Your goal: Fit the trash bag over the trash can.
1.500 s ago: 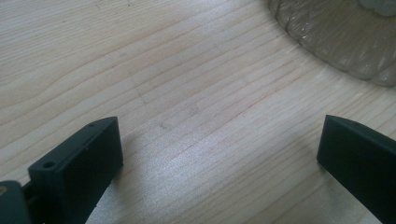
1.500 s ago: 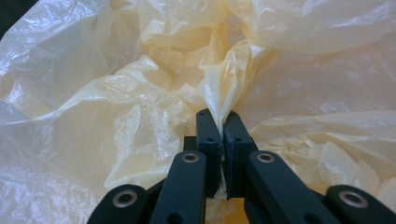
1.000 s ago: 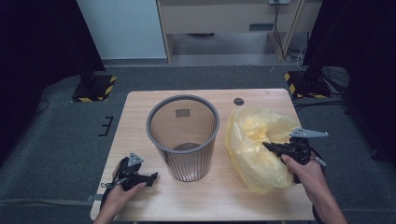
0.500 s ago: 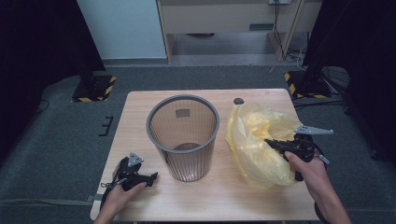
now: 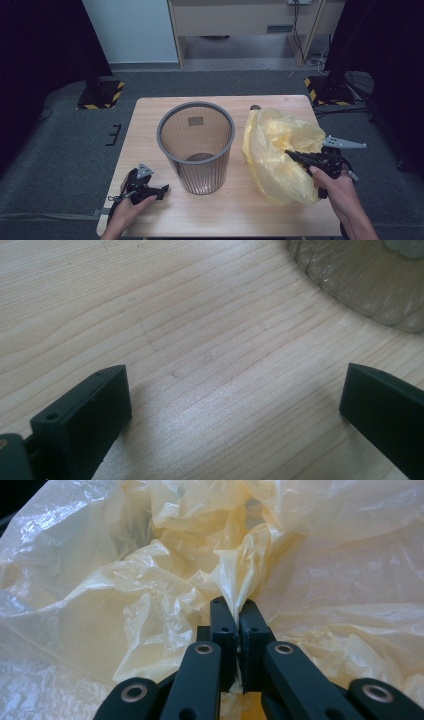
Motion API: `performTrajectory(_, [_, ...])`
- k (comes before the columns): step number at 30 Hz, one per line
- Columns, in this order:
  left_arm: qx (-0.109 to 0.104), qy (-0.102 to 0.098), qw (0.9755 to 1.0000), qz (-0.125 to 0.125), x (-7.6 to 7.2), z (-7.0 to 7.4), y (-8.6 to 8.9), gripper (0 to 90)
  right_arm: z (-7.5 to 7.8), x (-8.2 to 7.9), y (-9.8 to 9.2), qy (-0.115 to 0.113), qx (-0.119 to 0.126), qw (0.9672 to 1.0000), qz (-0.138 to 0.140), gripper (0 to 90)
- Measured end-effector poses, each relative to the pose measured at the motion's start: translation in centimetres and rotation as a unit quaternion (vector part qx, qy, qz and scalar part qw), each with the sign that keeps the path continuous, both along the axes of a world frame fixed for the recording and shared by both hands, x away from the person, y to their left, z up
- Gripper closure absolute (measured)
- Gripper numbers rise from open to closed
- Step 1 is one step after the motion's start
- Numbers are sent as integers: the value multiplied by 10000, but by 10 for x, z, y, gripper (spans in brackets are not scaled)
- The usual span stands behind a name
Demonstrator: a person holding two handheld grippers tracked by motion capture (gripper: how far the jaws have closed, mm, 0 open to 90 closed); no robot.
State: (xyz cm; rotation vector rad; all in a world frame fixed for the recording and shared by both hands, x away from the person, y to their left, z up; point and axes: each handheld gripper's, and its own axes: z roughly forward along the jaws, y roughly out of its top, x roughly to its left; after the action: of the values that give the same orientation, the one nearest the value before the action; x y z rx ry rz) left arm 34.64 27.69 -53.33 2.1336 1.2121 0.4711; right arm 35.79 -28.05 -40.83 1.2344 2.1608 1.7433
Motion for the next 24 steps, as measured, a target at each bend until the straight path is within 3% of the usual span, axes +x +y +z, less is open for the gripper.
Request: performTrajectory(24, [-1,-4,10000,2,0,0,0,0,34,-19,11,-375,240,9987,235,881])
